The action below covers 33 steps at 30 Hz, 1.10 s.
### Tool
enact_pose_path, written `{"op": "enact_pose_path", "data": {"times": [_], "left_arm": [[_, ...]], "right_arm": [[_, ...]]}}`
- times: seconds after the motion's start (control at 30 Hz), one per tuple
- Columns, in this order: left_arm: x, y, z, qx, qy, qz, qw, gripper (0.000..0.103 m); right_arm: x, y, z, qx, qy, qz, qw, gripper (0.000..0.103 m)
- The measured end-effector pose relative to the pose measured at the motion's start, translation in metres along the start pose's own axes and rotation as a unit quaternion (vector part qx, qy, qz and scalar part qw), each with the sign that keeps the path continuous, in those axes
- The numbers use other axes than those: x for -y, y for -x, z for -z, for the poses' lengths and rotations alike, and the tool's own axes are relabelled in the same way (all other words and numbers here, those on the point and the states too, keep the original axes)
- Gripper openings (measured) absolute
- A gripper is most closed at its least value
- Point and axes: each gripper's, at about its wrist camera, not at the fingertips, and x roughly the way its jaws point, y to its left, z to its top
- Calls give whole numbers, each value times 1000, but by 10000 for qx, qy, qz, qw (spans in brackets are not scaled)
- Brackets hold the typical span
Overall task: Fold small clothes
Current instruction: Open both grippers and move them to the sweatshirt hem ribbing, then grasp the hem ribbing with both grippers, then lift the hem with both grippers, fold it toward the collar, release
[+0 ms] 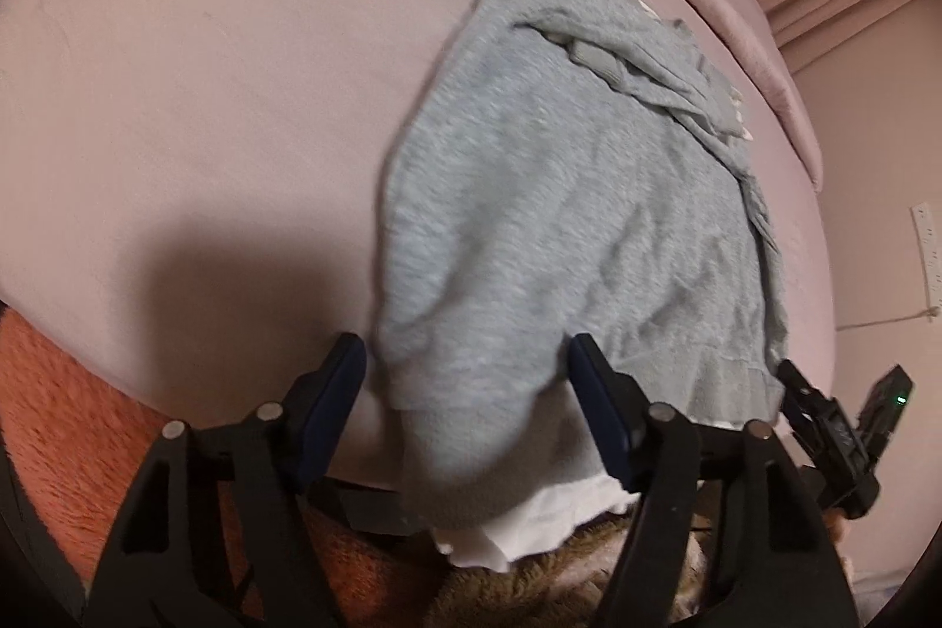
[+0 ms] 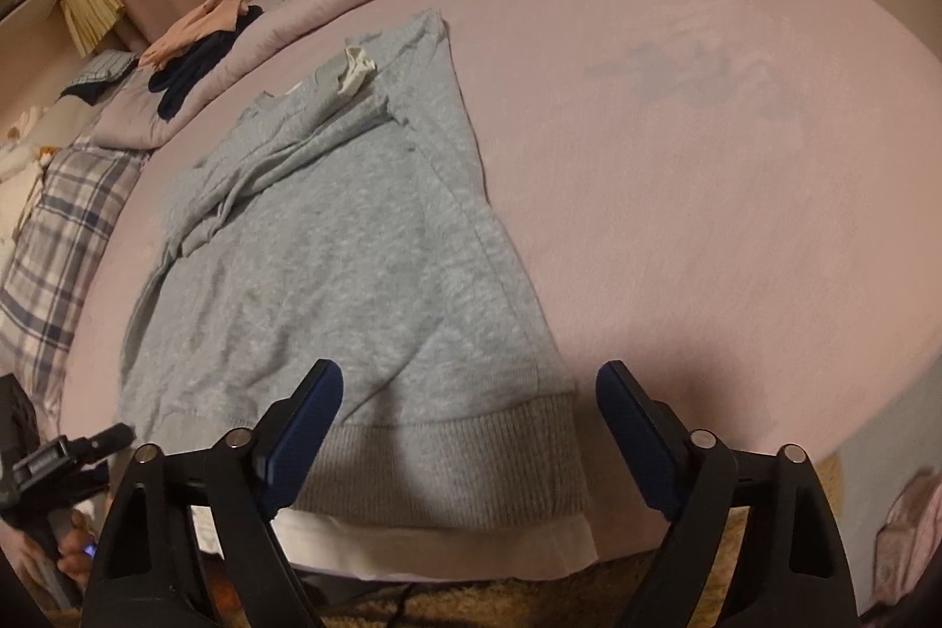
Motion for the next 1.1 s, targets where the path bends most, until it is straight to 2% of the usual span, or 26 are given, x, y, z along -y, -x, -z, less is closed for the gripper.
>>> {"op": "enact_pose_path", "data": {"times": [0.1,0.27,0.37,0.43,0.57,0.7,0.8,1.1], "left_arm": [[4,-4,1,-66,-73,73,9999,68],[5,-7,2,-46,-94,83,9999,55],[4,-7,2,-74,-56,163,9998,46],[4,-8,3,-102,-62,226,9997,33],[7,-9,3,-135,-115,253,9995,25],[7,-3,2,-90,-48,298,9995,21],[9,6,1,-15,-46,340,9994,21],[21,33,-9,255,-145,642,9975,20]], "right_arm": [[1,-3,3,-73,-30,-41,10000,79],[-2,-5,4,-98,31,-30,9999,73],[3,-5,4,-102,-162,-93,9998,68],[6,-4,3,-102,-222,-108,9996,61],[6,-4,5,-102,-140,-101,9998,47],[5,-2,4,-109,-153,-196,9996,34],[3,4,2,-75,-172,-332,9993,29],[-9,22,-11,193,-111,-649,9976,25]]}}
